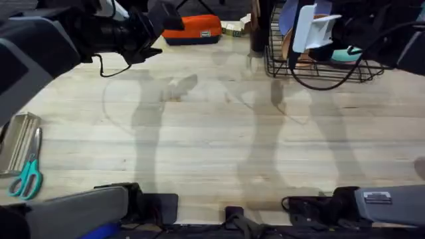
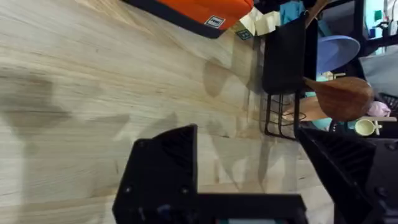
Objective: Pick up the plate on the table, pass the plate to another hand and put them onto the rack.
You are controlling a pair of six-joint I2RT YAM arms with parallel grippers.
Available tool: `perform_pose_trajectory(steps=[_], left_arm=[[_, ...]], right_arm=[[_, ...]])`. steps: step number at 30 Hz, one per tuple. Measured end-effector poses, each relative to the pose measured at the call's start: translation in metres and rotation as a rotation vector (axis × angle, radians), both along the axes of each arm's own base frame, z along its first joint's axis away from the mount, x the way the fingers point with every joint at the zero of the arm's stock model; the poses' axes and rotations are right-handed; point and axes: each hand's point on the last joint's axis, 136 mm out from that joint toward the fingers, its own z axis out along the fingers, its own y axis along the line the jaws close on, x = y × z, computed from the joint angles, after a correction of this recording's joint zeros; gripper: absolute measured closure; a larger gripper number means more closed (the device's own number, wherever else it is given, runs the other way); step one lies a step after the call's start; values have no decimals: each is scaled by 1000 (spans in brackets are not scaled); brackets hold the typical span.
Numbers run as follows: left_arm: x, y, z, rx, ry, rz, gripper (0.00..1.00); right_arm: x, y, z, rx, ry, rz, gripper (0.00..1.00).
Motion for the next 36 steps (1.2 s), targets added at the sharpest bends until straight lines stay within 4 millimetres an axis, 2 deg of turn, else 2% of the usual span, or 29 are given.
perform_pose_trajectory(steps=[12, 19, 24, 30, 36], left_arm=[[0, 0, 0, 0, 0, 0, 7], [2, 6, -2, 40, -8, 16, 6], [5, 14, -5, 112, -27, 28, 6], [7, 32, -4, 267, -73, 46, 4], [-5, 52, 37, 432, -199, 100, 5]], right_arm=[[4, -4, 16, 109, -48, -76, 5], [-11, -2, 56, 454, -92, -224, 7], [-39, 1, 68, 707, -25, -348, 7], [-91, 3, 76, 908, 85, -492, 7], [-145, 6, 77, 1068, 176, -633, 7]])
